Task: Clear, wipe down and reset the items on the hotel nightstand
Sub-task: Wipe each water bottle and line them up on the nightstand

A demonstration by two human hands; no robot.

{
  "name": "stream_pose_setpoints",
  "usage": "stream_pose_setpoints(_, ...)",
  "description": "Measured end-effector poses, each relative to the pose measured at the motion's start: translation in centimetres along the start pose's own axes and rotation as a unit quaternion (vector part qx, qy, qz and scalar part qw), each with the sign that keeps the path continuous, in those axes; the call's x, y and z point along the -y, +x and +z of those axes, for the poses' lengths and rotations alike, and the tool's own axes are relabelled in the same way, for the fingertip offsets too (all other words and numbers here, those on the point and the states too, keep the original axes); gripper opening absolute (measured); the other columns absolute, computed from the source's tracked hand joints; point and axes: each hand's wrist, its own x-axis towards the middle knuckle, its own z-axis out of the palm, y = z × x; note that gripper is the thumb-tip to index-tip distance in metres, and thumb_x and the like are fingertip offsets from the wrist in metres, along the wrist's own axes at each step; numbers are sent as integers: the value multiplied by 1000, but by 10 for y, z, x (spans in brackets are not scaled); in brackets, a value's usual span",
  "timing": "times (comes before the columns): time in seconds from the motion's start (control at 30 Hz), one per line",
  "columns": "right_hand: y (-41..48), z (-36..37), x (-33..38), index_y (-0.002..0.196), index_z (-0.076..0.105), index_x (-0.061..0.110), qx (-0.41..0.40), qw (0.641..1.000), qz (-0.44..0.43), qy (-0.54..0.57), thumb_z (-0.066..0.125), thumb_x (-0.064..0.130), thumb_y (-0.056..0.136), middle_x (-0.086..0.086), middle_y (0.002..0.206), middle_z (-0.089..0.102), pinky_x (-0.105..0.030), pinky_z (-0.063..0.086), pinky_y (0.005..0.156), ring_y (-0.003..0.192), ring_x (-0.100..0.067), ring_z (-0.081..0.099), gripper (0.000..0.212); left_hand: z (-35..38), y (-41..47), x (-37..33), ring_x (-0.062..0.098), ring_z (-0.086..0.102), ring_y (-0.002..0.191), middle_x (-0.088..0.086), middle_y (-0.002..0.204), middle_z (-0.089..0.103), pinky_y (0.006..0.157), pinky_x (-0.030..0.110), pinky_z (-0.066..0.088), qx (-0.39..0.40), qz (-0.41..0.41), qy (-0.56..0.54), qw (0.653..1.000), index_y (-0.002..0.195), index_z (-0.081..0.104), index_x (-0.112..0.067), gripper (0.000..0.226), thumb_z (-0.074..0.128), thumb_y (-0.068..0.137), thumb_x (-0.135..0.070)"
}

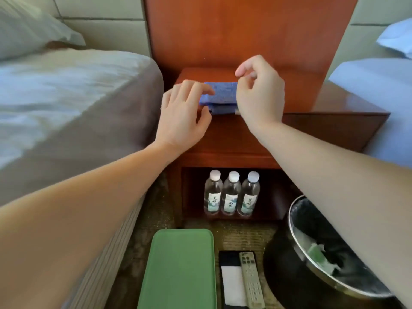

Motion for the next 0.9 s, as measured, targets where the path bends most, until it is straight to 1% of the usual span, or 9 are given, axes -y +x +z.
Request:
stream_pose_setpoints(0.1,-50,1,-4,88,60,23,9,1000,-13,2,44,8,84,10,85,59,-26,28,59,73,-7,50,23,-2,-54,-7,25,52,99,4,108,57,84,34,33,14,16,-3,1000,109,58,-12,30,53,81,-16)
stream_pose_setpoints(0.23,-110,3,-28,84,59,21,46,999,-8,0,43,8,84,12,82,55,-27,36,59,72,-10,53,21,7,-124,-7,22,51,90,7,101,55,74,31,34,85,5,-24,996,104,56,-10,23,57,81,-13)
stream_pose_setpoints(0.33,-152,0,-55,82,58,21,107,993,-20,-48,44,9,88,10,80,53,-22,32,53,67,-9,49,19,21,-174,-5,23,52,87,7,100,54,73,35,40,173,11,-21,985,105,55,-9,22,60,83,-12)
stream_pose_setpoints(0.47,-192,2,-90,83,60,21,169,980,16,-101,45,11,88,9,81,54,-27,29,51,69,-12,48,19,42,-219,-3,21,54,84,5,103,52,73,39,47,252,-9,-53,966,109,52,-10,23,58,87,-12)
stream_pose_setpoints(0.53,-202,6,-101,88,62,22,219,967,48,-118,45,12,89,9,85,58,-29,37,56,76,-15,54,20,53,-232,0,16,54,88,0,108,50,76,37,48,289,-52,-74,953,114,49,-13,25,55,90,-14)
stream_pose_setpoints(0.6,-208,14,-111,103,63,22,299,940,83,-139,46,13,91,5,100,65,-33,46,69,91,-18,58,23,65,-239,6,18,56,97,0,116,48,82,39,49,336,-110,-85,932,122,45,-15,31,54,93,-18)
stream_pose_setpoints(0.7,-205,30,-122,128,52,22,389,900,124,-154,49,17,93,-1,117,63,-42,51,85,107,-24,58,35,87,-240,14,25,53,116,8,134,45,97,41,46,379,-203,-111,896,135,38,-11,47,58,93,-19)
stream_pose_setpoints(0.8,-187,48,-128,138,40,24,394,896,141,-148,49,18,92,-6,112,63,-47,51,88,105,-28,59,47,109,-225,23,25,47,126,13,142,41,99,30,41,367,-309,-165,862,143,29,-5,65,65,90,-19)
stream_pose_setpoints(0.9,-166,67,-137,145,29,24,397,895,136,-150,50,20,91,-8,105,63,-48,53,84,96,-31,63,58,132,-208,33,24,44,130,13,151,33,101,30,40,367,-382,-215,821,149,16,-6,81,69,90,-22)
